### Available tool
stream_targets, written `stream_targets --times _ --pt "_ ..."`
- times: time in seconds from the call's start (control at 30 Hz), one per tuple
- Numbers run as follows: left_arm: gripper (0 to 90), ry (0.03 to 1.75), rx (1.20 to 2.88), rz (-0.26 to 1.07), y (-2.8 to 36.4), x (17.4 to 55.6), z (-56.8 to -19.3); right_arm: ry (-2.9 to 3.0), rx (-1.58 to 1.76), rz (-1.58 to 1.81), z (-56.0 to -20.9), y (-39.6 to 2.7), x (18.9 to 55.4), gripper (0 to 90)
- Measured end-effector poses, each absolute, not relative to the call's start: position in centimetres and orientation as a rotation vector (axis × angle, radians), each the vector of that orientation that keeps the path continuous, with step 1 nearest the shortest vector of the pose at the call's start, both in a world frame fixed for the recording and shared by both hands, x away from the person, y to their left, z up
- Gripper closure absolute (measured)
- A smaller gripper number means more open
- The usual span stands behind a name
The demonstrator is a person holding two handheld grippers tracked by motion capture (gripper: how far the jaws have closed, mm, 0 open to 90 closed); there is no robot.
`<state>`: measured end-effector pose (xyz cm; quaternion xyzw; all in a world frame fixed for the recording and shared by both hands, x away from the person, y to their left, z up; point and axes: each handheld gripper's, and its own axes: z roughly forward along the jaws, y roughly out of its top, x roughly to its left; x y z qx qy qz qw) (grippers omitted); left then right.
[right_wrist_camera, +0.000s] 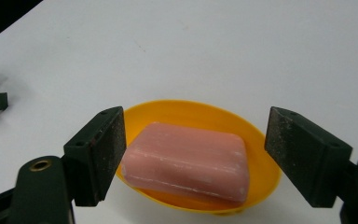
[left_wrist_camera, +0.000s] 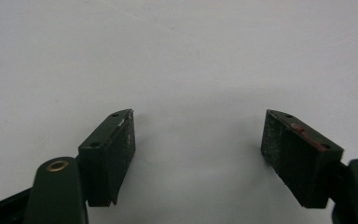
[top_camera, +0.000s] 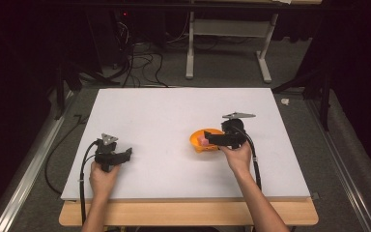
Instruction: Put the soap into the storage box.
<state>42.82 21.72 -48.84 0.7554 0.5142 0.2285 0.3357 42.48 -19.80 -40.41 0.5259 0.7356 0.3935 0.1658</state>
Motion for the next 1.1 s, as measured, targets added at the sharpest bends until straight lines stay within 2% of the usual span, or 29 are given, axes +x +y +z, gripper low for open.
stream_targets --times 1.1 --pt "26.4 1.341 1.97 0.596 21.7 42.8 -48.8 1.963 1.46 1.125 -38.5 -24.2 40.3 25.2"
